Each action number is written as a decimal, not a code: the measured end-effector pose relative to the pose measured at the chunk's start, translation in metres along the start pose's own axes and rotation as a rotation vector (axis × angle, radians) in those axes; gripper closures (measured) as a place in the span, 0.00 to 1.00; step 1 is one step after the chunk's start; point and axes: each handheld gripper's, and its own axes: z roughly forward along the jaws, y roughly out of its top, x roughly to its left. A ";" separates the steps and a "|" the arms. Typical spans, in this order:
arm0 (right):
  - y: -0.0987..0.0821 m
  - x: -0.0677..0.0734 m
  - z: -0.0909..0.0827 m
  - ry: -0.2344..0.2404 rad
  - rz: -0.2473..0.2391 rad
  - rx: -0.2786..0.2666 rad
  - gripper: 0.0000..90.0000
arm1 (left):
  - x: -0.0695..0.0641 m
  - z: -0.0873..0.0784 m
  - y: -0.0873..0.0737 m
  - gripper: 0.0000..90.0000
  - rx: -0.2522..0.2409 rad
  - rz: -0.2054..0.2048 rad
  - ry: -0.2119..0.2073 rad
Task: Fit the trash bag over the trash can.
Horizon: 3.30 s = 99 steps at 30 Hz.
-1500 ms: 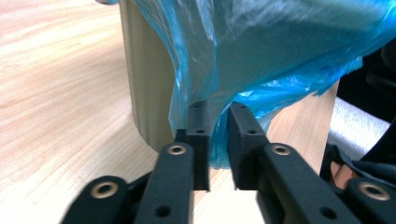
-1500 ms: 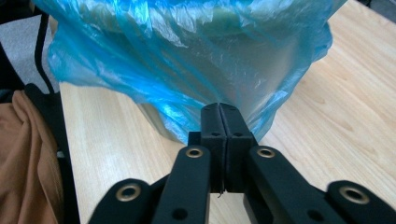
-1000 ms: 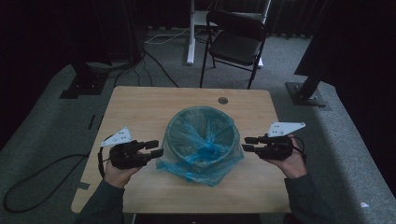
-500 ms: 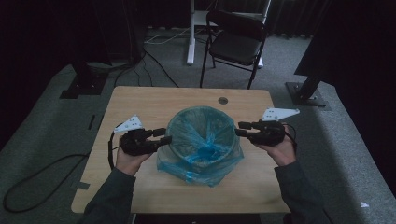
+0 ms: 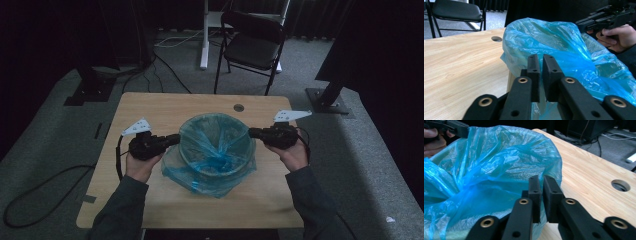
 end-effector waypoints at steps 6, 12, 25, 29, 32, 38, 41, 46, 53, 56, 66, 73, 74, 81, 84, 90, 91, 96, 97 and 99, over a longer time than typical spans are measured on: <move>-0.001 -0.003 0.000 -0.020 0.000 0.008 0.98 | 0.009 0.004 0.001 0.99 0.001 -0.022 0.027; -0.006 -0.009 0.000 -0.041 0.024 0.014 0.99 | 0.024 0.007 -0.002 0.99 -0.005 -0.066 0.052; -0.019 -0.020 0.005 -0.048 0.067 0.047 0.99 | 0.043 0.019 -0.008 0.99 0.012 -0.126 0.070; -0.025 -0.020 0.012 -0.037 0.073 0.073 0.99 | 0.041 0.028 -0.011 0.98 0.039 -0.120 0.061; -0.029 -0.018 0.016 -0.029 0.070 0.086 0.98 | 0.039 0.032 -0.013 0.96 0.062 -0.112 0.065; -0.035 -0.014 0.014 -0.030 0.061 0.086 0.93 | 0.039 0.021 -0.009 0.84 0.045 -0.098 0.091; -0.038 -0.013 0.008 -0.044 0.062 0.060 0.83 | 0.039 0.015 -0.006 0.78 0.033 -0.087 0.093; -0.040 -0.009 -0.002 -0.067 0.050 0.028 0.71 | 0.036 0.005 0.003 0.70 0.004 -0.064 0.091; -0.041 -0.005 -0.009 -0.071 0.036 0.009 0.66 | 0.028 0.002 0.016 0.66 -0.006 -0.011 0.074; -0.041 -0.004 -0.009 -0.075 0.027 0.022 0.64 | 0.024 0.003 0.020 0.65 -0.006 0.012 0.061; -0.040 -0.002 -0.010 -0.071 0.020 0.024 0.64 | 0.005 0.016 0.036 0.65 0.031 0.105 0.007; -0.040 -0.002 -0.010 -0.068 0.018 0.022 0.64 | -0.014 0.033 0.051 0.65 0.074 0.189 -0.069; -0.040 -0.002 -0.010 -0.069 0.018 0.022 0.64 | -0.018 0.037 0.053 0.65 0.084 0.210 -0.092; -0.041 -0.002 -0.012 -0.067 0.019 0.017 0.63 | -0.034 0.054 0.064 0.67 0.119 0.284 -0.166; -0.042 -0.002 -0.013 -0.065 0.019 0.013 0.63 | -0.039 0.061 0.068 0.67 0.132 0.302 -0.181; -0.042 -0.002 -0.013 -0.062 0.018 0.012 0.62 | -0.045 0.077 0.076 0.67 0.191 0.337 -0.213; -0.043 -0.002 -0.013 -0.062 0.016 0.011 0.62 | -0.046 0.079 0.077 0.67 0.200 0.343 -0.222; -0.044 -0.002 -0.012 -0.055 0.015 0.015 0.62 | -0.052 0.094 0.078 0.67 0.265 0.378 -0.260; -0.044 -0.002 -0.012 -0.055 0.015 0.015 0.62 | -0.052 0.094 0.078 0.67 0.265 0.378 -0.260; -0.044 -0.002 -0.012 -0.053 0.016 0.016 0.62 | -0.053 0.098 0.078 0.67 0.280 0.380 -0.263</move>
